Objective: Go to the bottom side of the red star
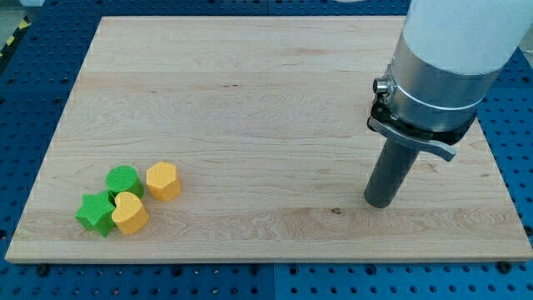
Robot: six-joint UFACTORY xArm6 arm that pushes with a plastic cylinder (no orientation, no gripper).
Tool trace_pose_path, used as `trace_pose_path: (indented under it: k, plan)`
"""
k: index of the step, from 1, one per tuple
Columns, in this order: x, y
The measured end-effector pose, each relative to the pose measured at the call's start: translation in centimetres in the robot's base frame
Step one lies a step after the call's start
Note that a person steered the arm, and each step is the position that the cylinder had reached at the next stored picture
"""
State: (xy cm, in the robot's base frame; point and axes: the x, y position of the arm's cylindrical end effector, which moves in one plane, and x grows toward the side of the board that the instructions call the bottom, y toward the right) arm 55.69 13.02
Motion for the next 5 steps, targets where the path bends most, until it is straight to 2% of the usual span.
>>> trace_pose_path:
  k: [1, 2, 3, 4, 5]
  plan:
    - [0.0, 0.0]
    - [0.9, 2.4]
    - [-0.8, 9.1]
    - [-5.1, 11.0]
    - [-7.0, 11.0]
